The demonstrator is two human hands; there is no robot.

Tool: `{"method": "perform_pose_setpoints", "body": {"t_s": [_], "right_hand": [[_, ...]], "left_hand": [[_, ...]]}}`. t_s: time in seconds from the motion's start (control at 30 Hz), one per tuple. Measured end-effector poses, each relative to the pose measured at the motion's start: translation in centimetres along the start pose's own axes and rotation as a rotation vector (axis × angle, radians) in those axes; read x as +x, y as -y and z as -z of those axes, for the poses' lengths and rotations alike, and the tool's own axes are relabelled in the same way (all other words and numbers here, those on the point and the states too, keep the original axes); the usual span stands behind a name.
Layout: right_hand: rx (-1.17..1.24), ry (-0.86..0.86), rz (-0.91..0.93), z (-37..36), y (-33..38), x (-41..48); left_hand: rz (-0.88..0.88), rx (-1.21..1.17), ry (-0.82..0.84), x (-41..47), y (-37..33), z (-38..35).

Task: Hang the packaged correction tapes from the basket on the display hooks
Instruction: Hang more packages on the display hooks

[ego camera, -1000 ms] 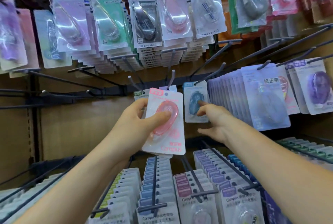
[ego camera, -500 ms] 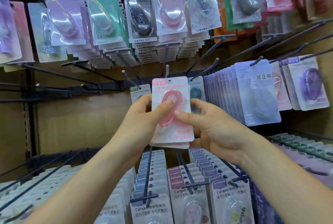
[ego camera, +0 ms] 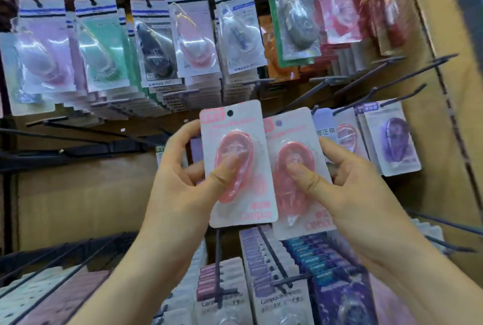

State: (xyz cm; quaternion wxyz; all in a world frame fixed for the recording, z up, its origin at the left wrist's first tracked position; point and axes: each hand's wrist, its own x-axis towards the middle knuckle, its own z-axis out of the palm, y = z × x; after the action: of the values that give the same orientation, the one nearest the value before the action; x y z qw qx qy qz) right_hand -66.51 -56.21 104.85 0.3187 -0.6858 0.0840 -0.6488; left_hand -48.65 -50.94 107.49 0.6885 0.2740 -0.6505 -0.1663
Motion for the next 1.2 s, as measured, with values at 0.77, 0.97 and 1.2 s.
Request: {"method": "perform_pose_setpoints", "body": {"t_s": [0.77, 0.97, 1.2], "right_hand": [[-0.359, -0.447, 0.114, 11.9, 0.7, 4.0], [-0.462, -0.343, 0.046, 12.9, 3.1, 4.5], [-0.525, -0.175, -0.085, 13.4, 3.2, 5.4]], "left_hand": [[-0.121, 0.422, 0.209, 2.0, 0.5, -11.1], [-0.100, 0.428, 0.189, 3.0, 0.7, -10.3], [-0.048, 0.382, 0.187, 3.4, 0.5, -10.2]]}}
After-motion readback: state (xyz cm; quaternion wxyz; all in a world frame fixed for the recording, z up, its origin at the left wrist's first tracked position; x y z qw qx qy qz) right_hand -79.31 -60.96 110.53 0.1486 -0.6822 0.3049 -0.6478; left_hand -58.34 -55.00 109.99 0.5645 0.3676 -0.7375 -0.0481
